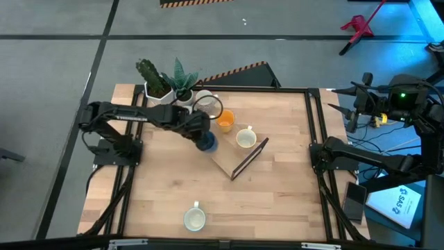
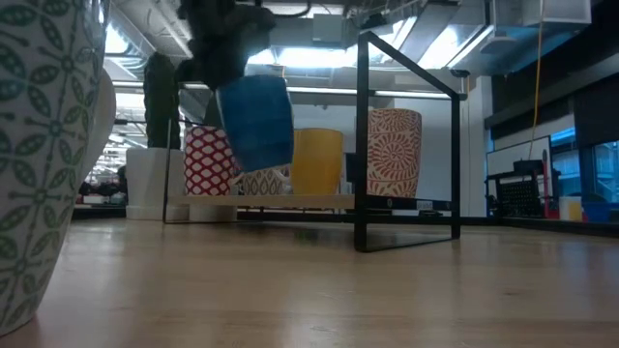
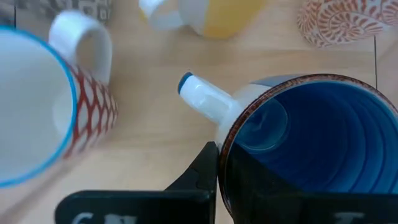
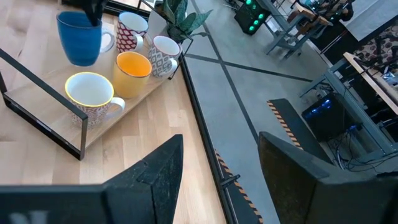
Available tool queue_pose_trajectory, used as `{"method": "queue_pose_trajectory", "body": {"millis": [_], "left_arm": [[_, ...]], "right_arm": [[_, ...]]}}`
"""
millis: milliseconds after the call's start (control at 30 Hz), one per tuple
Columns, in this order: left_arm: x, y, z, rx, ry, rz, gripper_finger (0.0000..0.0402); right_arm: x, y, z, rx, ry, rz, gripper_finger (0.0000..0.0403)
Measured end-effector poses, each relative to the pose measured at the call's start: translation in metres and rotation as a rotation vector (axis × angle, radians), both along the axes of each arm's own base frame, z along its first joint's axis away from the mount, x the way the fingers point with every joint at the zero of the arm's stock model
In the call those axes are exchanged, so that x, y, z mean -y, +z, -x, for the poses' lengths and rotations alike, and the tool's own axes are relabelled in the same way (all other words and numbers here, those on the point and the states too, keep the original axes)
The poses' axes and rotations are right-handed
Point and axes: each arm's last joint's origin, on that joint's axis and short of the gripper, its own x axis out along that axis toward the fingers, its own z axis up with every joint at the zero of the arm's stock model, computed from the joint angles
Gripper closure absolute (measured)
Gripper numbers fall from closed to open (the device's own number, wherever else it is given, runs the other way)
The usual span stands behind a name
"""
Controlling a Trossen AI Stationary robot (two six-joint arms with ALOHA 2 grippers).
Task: Place coffee mugs
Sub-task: Put the blue mug on the shelf
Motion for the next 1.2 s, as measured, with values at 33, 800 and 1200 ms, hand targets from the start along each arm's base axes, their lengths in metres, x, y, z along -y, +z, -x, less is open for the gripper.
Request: {"method": "queue_pose_trajectory", "body": {"millis": [33, 800, 1200], "left_arm": [[-0.002, 0.001, -0.003, -0.01, -0.009, -0.006, 0.0393], [-0.029, -0.013, -0.009, -0.112, -0.075, -0.007, 0.0393], [-0.03, -0.012, -0.01, -0.111, -0.089, -0.035, 0.0393]], "right_arm": [[0.0, 0.0, 0.0, 0.0, 0.0, 0.0, 0.0207], [0.0, 0.0, 0.0, 0.0, 0.001, -0.001, 0.0207], [0.0, 0.0, 0.0, 0.001, 0.001, -0.001, 0.0207]]}}
